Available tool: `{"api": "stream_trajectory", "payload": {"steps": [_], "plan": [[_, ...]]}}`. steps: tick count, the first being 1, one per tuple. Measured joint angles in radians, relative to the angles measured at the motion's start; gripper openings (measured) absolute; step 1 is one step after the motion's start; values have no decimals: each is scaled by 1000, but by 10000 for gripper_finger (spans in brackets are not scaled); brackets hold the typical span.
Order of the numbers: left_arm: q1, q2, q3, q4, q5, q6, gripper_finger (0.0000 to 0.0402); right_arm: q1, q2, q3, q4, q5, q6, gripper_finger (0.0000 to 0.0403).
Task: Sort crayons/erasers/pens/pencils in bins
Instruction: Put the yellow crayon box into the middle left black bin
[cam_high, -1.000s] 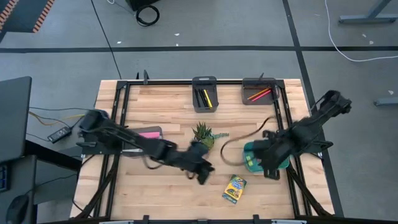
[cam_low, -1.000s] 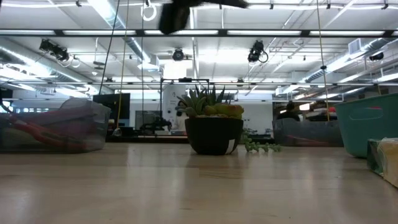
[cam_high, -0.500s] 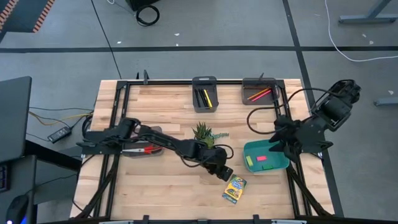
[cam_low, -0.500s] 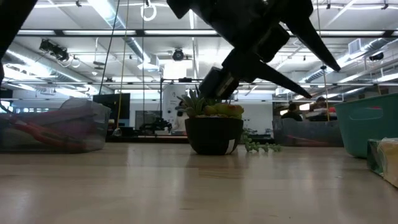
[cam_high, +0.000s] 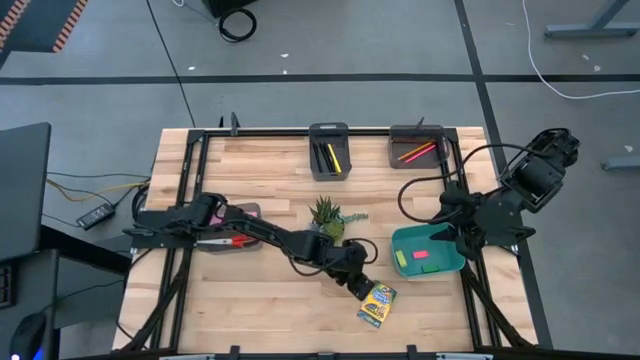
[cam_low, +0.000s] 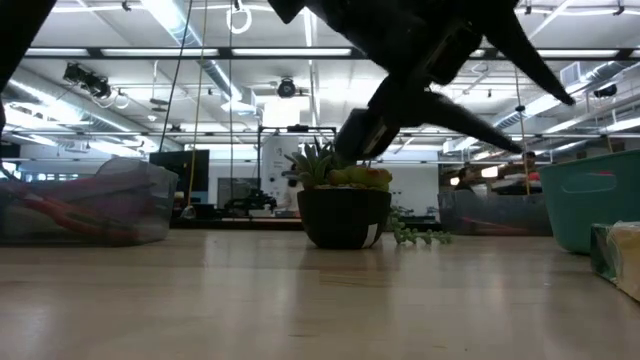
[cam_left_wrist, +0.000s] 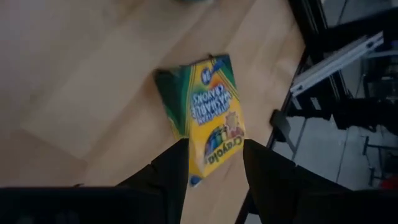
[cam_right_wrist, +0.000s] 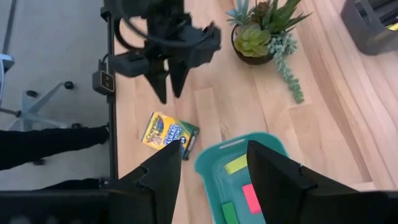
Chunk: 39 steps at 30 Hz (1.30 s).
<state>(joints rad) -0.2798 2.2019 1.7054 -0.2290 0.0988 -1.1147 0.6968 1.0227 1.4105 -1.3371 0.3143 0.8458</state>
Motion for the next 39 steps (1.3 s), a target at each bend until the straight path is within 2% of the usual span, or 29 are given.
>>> {"api": "stream_trajectory", "payload": {"steps": [3,9,21,34,39], "plan": [[-11,14,-3,5,1,-7,160,0,0,0,0,3,-1,188],[-18,34,2,141,-35,-4,162,0,0,0,-2,31,-19,188],[-31,78,-2,181,-55,-18,155,0,0,0,-11,53,-54,188],[-38,99,-1,187,-110,109,120,-1,0,0,-12,53,-63,188],[-43,136,3,241,-104,81,129,-1,0,0,-14,52,-48,188]]}}
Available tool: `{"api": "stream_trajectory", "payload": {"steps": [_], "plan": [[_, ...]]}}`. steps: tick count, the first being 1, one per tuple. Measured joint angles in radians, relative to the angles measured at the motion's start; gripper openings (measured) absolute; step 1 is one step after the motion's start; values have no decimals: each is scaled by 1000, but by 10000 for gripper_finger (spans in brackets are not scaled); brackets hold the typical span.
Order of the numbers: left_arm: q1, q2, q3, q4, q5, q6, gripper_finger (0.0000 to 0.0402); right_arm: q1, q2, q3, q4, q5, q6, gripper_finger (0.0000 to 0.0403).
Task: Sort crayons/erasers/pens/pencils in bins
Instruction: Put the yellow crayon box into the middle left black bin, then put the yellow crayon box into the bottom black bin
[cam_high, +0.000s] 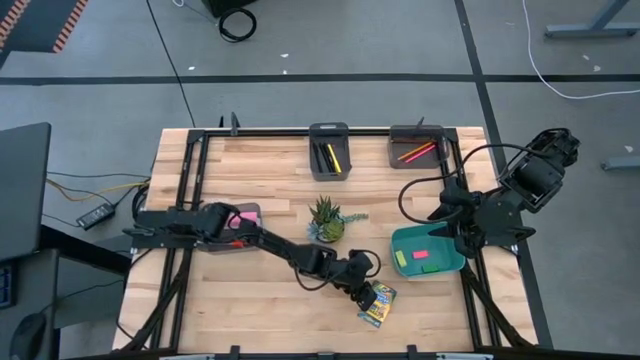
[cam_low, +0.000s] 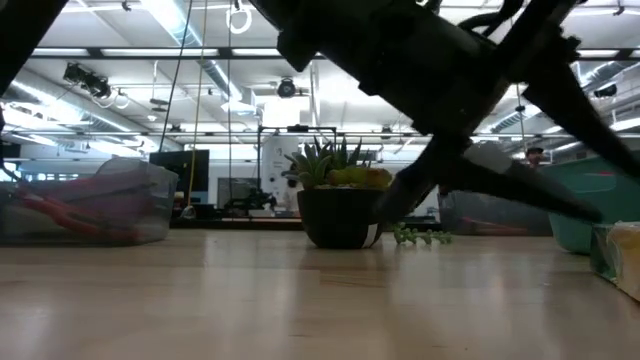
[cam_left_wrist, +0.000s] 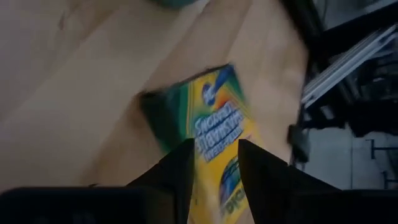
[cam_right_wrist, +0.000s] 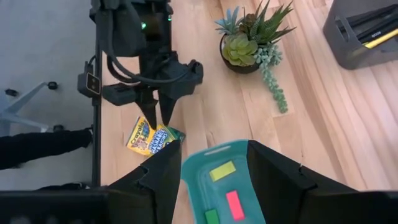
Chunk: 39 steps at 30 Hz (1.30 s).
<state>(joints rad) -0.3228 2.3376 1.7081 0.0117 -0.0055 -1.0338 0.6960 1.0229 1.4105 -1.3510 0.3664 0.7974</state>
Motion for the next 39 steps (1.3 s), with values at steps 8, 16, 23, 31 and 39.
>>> {"api": "stream_trajectory", "payload": {"steps": [8,16,23,31,39], "plan": [[-22,96,125,-40,1,-2,161,0,0,0,-9,0,12,188],[-20,219,334,-184,18,1,119,0,1,0,-11,-1,14,188],[-15,230,372,-341,24,51,11,0,0,0,-14,-1,17,188],[10,177,363,-406,70,66,4,0,0,0,-28,-3,11,188],[24,-9,362,-702,125,193,2,0,0,0,-40,-4,7,188]]}}
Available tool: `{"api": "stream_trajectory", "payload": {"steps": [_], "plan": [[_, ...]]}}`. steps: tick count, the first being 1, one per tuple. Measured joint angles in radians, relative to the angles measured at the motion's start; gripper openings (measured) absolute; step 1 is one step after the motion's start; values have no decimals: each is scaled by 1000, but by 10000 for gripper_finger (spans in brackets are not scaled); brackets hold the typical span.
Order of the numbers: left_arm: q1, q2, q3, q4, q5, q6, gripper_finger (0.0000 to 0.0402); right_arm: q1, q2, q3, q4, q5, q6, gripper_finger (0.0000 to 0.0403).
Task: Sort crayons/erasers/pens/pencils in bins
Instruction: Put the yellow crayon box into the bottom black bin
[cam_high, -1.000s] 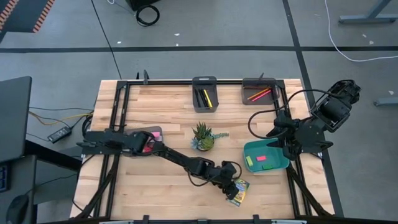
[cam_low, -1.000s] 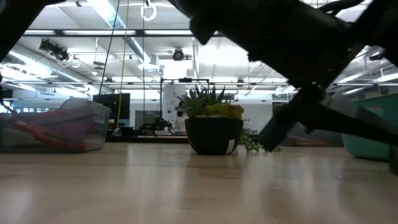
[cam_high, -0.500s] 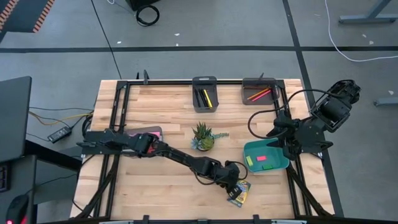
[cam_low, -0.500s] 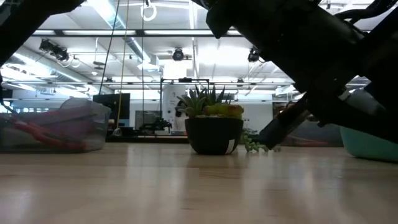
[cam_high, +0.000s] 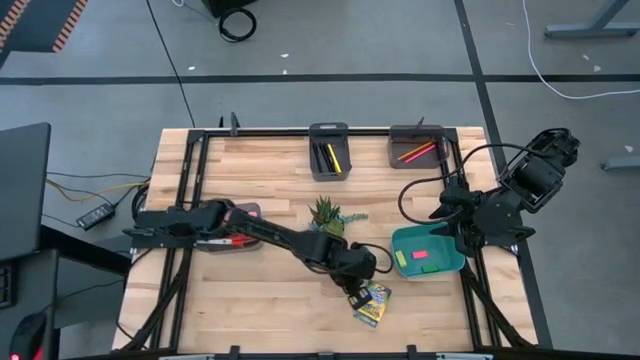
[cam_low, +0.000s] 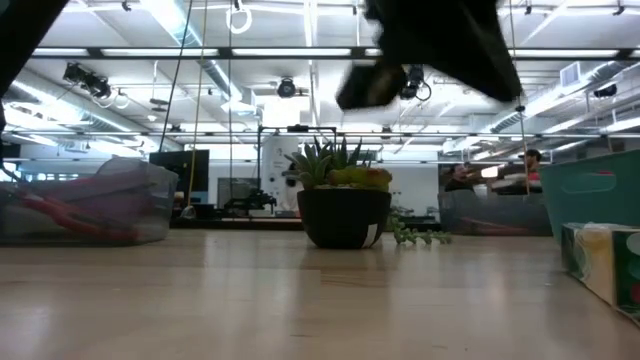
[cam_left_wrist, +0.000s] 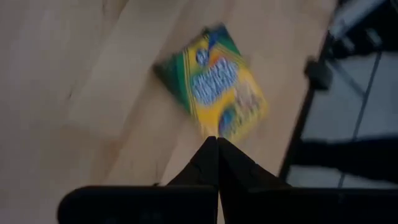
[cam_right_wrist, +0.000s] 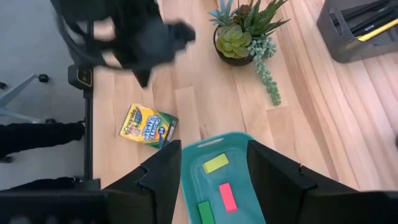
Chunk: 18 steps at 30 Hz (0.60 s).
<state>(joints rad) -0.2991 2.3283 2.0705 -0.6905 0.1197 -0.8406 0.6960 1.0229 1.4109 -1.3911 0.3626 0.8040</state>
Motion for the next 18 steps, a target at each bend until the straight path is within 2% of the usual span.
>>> {"api": "stream_trajectory", "payload": {"steps": [4,8,12,15,18], "plan": [[1,-94,0,-168,14,70,2,0,0,0,-1,11,0,188],[10,-169,2,-258,16,106,1,0,0,0,-3,47,0,188],[11,-155,0,-205,-32,9,19,0,0,0,-3,95,6,188],[7,-102,4,-104,-41,-67,58,0,0,0,-3,119,22,188],[6,-32,3,-47,4,-154,105,0,0,0,-2,119,23,188]]}}
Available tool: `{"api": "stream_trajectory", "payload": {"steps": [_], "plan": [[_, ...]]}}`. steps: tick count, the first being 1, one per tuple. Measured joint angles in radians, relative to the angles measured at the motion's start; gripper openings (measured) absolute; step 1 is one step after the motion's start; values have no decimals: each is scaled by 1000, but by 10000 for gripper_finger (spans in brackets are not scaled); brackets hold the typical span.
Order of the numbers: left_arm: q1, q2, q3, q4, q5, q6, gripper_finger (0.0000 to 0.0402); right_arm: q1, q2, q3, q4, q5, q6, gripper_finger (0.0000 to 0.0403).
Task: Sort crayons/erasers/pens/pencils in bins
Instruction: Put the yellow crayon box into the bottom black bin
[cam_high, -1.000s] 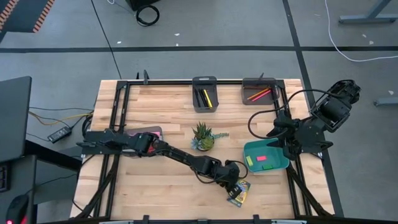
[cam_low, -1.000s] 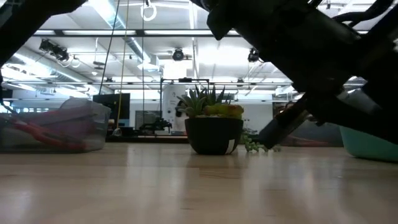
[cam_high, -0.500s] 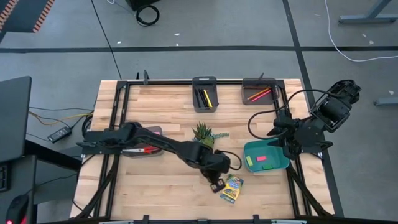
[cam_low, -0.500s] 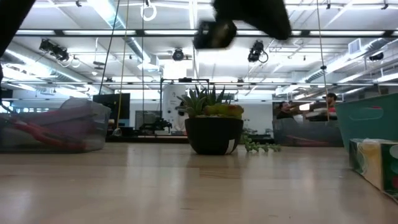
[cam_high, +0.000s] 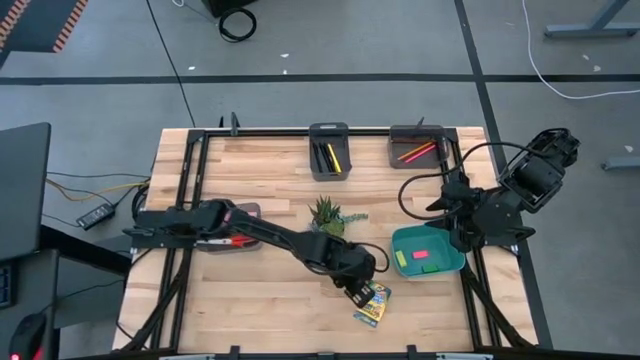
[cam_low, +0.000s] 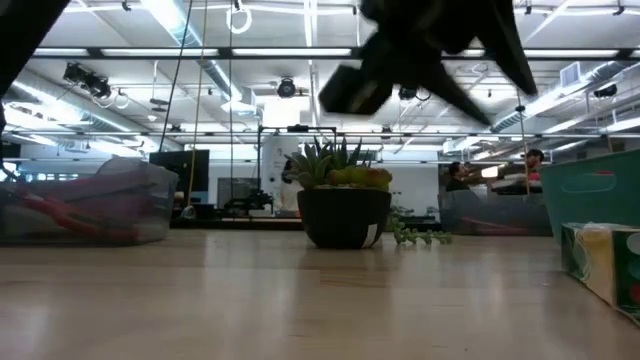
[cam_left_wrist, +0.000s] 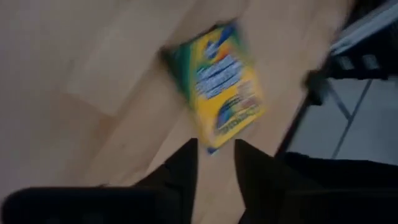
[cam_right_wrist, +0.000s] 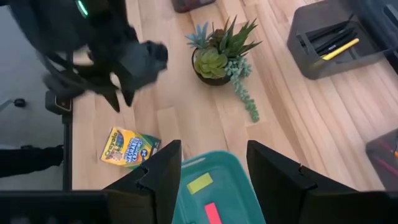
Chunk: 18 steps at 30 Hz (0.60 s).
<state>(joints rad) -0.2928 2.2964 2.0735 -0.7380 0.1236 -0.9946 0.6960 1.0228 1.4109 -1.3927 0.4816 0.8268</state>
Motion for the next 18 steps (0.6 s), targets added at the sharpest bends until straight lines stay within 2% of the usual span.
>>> {"api": "stream_trajectory", "payload": {"steps": [3,9,13,18], "plan": [[0,58,-2,37,39,-68,151,0,0,0,1,0,0,188],[1,106,-1,172,41,-178,221,0,0,0,-3,-32,0,188],[2,135,-1,150,24,-226,238,0,0,0,-5,-45,0,188],[-3,174,-1,184,4,-257,232,0,0,0,-5,-52,1,188]]}}
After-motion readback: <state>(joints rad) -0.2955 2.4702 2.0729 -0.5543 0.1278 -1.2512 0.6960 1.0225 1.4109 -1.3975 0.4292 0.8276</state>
